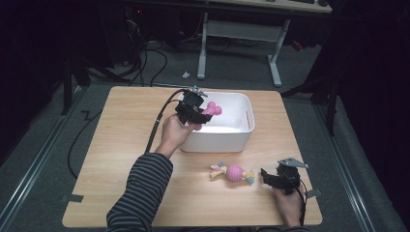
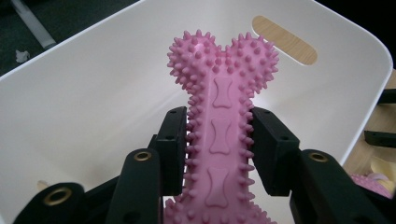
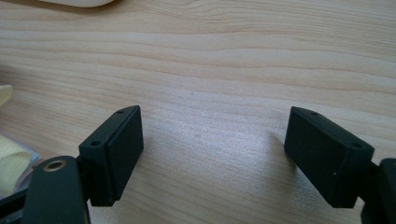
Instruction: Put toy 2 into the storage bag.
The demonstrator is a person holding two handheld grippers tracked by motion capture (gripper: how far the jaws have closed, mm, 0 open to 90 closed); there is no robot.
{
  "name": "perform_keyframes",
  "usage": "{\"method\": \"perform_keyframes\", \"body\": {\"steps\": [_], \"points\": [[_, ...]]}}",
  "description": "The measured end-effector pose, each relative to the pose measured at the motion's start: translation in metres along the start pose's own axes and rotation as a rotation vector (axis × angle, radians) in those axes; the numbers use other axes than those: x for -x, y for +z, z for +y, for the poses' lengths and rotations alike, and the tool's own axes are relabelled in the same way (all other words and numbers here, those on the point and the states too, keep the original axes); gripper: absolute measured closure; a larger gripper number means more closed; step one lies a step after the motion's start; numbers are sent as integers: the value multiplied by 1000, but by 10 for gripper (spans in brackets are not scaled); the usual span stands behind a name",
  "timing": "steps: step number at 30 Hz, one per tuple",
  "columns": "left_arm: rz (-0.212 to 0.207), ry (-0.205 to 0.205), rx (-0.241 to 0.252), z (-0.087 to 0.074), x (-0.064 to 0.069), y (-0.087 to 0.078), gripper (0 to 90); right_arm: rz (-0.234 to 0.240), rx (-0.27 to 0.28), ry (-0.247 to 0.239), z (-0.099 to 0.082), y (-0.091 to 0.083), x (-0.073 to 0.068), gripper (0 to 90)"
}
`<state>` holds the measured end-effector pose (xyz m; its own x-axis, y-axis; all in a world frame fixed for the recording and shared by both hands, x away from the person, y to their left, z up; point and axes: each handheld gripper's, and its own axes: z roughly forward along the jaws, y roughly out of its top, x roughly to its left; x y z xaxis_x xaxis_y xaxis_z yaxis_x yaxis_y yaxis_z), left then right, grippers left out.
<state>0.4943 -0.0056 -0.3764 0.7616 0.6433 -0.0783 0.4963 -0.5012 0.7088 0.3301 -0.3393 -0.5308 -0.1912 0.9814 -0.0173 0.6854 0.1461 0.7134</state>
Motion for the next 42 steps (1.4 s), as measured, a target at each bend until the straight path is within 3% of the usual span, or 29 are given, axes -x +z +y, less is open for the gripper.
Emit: {"method": "perform_keyframes", "body": {"steps": [15,42], "points": [[21,3,-30,-2,1,12,581,0,0,0,0,0,0,198],[20,7,-104,-8,4,27,540,0,1,-2,0,0,0,198]]}}
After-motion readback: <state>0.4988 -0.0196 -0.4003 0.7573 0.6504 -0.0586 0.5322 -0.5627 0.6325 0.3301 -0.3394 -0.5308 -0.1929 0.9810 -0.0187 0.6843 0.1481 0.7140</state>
